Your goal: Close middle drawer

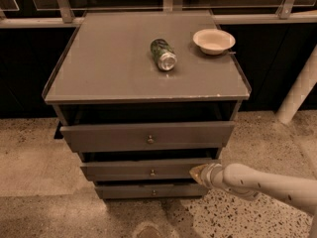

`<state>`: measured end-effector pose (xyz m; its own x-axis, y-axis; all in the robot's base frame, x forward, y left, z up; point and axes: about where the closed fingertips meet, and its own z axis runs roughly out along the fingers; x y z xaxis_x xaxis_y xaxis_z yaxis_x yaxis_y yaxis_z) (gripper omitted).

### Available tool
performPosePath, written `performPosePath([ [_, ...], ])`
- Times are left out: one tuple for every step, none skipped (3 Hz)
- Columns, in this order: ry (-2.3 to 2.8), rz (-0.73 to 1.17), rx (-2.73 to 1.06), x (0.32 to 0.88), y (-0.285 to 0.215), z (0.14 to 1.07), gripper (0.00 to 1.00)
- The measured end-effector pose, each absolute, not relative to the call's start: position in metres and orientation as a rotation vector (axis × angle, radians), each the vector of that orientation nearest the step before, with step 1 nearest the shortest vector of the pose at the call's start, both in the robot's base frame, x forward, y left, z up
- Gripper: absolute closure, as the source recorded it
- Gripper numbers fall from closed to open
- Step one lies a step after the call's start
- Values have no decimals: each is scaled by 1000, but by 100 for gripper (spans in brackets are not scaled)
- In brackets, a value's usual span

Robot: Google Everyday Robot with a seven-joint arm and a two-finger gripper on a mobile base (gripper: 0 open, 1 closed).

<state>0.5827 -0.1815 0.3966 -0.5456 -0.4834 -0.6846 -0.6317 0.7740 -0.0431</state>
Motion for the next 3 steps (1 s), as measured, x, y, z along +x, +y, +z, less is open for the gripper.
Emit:
performPosePath([
  [2249, 236, -778, 590, -192, 400, 100],
  [2247, 219, -747, 595, -198, 400, 100],
  [2254, 223, -723, 593, -201, 398, 100],
])
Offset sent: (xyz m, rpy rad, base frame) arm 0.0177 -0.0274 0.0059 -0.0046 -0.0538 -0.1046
